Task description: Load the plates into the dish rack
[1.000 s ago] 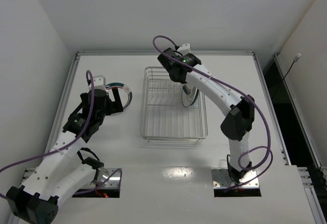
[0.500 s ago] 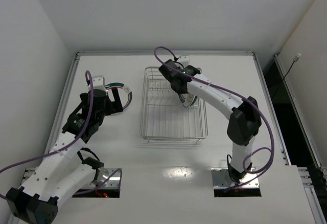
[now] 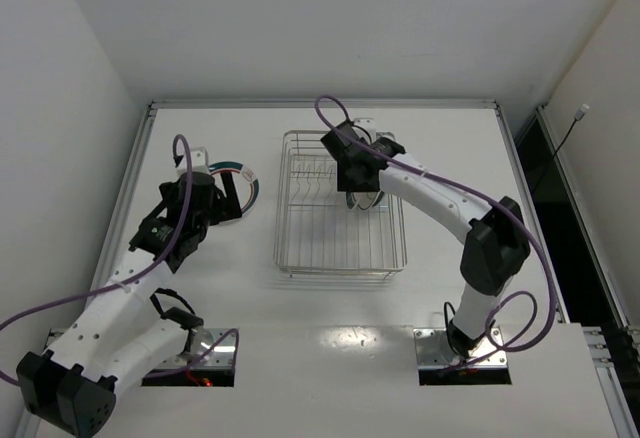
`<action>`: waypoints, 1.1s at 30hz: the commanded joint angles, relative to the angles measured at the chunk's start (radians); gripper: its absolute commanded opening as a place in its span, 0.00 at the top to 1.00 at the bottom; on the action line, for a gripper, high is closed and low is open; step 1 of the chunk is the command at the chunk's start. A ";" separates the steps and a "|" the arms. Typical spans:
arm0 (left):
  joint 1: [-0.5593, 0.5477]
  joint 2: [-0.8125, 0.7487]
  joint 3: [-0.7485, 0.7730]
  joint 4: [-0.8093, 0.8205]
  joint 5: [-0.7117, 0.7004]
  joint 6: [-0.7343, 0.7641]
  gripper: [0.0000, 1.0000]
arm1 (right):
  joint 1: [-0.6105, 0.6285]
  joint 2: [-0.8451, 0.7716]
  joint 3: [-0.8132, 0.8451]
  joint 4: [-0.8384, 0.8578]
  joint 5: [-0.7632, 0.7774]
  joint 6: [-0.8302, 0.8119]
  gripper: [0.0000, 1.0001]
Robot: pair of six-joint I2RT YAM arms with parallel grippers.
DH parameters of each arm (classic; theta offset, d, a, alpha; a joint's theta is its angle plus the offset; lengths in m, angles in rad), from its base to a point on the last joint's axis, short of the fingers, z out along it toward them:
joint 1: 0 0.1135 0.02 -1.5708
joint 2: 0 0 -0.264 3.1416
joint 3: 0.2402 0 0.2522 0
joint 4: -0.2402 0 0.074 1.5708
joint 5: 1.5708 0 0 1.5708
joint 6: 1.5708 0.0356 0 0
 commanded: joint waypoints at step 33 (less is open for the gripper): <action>0.776 0.448 -0.214 0.525 0.833 -0.314 0.04 | -0.035 -0.400 -0.173 0.273 -0.115 -0.147 0.35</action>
